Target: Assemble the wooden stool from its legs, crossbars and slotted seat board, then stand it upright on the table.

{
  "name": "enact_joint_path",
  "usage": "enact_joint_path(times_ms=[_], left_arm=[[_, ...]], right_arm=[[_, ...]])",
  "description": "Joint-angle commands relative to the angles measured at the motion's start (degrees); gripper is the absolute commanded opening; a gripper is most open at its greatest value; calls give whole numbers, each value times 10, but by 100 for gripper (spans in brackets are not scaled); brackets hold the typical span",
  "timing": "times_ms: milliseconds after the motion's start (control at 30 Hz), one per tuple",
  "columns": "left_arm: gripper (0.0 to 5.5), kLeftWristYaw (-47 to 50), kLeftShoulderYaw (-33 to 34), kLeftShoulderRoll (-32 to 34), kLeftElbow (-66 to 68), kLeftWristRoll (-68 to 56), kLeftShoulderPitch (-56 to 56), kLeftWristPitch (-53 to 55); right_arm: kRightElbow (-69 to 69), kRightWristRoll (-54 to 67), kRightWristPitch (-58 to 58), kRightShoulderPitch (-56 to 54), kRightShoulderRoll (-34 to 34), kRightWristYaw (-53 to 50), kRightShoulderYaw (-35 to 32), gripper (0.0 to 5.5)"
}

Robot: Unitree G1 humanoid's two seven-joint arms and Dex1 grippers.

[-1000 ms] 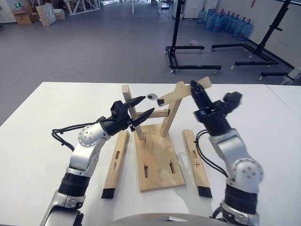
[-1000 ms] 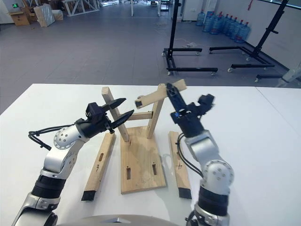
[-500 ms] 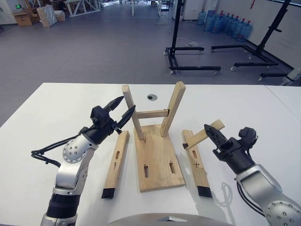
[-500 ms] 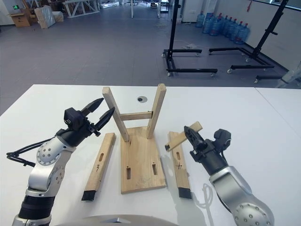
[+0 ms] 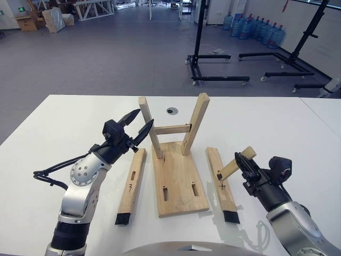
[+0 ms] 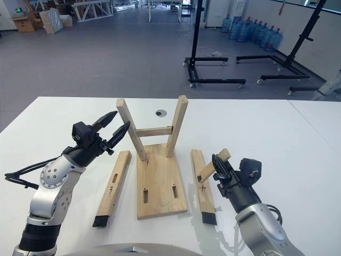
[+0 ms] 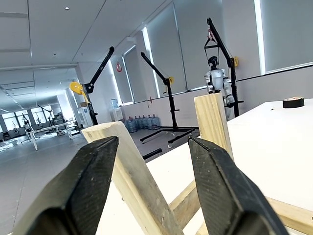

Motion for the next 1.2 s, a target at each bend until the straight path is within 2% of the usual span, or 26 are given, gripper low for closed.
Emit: enact_joint_path(times_ms=[33, 700, 833, 967, 1200], left_arm=[[262, -4, -8, 3, 15, 9, -7, 1], [262, -13, -25, -3, 58, 27, -42, -21], [262, -14, -25, -1, 62, 27, -45, -24], [262, -14, -24, 0, 63, 28, -45, -25], [262, -20, -23, 2, 68, 27, -49, -27]], right_arm=[[-11, -8, -6, 8, 3, -2, -10, 38], [-22, -54, -61, 73, 20, 57, -36, 38], [179, -139, -58, -143, 43, 40, 36, 38], [199, -160, -52, -180, 56, 35, 44, 38], [196, -182, -58, -182, 71, 38, 45, 38]])
